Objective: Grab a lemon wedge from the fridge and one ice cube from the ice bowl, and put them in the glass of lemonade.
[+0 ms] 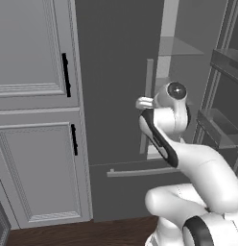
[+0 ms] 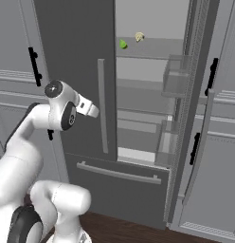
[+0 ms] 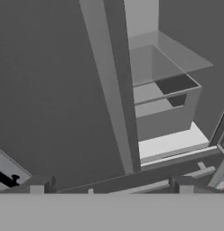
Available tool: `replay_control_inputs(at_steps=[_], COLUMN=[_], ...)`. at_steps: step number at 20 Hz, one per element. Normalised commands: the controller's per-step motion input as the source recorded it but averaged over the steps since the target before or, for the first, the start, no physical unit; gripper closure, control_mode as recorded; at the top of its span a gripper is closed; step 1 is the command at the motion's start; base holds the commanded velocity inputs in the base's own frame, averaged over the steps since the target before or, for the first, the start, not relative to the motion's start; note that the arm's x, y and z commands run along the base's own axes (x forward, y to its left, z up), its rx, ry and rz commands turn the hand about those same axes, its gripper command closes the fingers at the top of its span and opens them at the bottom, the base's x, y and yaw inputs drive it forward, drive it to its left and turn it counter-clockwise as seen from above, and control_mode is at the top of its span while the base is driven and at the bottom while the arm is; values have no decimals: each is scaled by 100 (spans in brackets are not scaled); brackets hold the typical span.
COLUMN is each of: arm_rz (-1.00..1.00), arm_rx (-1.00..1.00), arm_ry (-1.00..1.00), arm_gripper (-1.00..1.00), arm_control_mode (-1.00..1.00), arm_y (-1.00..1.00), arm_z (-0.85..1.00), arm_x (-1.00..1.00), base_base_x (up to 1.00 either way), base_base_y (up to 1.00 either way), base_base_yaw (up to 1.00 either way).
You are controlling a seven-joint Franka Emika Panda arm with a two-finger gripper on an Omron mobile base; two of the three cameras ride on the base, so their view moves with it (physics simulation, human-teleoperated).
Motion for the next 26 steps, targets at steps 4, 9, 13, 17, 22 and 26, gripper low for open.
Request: replay_control_inputs(at_steps=[4,9,13,17,22,26], arm_rz=[11,11,0,0,0,0], arm_rx=[-7,-10,0,0,-3,-5], arm_ry=[18,10,-1,0,0,0], arm_gripper=[-100,-100,-100,-100,-100,-100], arm_control_mode=[-100,-100,-100,-100,-100,-100], arm_y=[-38,-29,1,3,4,3], arm_z=[10,9,-19,-27,-29,-12], arm_x=[65,0,42,66,55,52], base_base_x=[0,0,0,0,0,0], base_base_y=[0,0,0,0,0,0], base_base_yaw=[0,0,0,0,0,0])
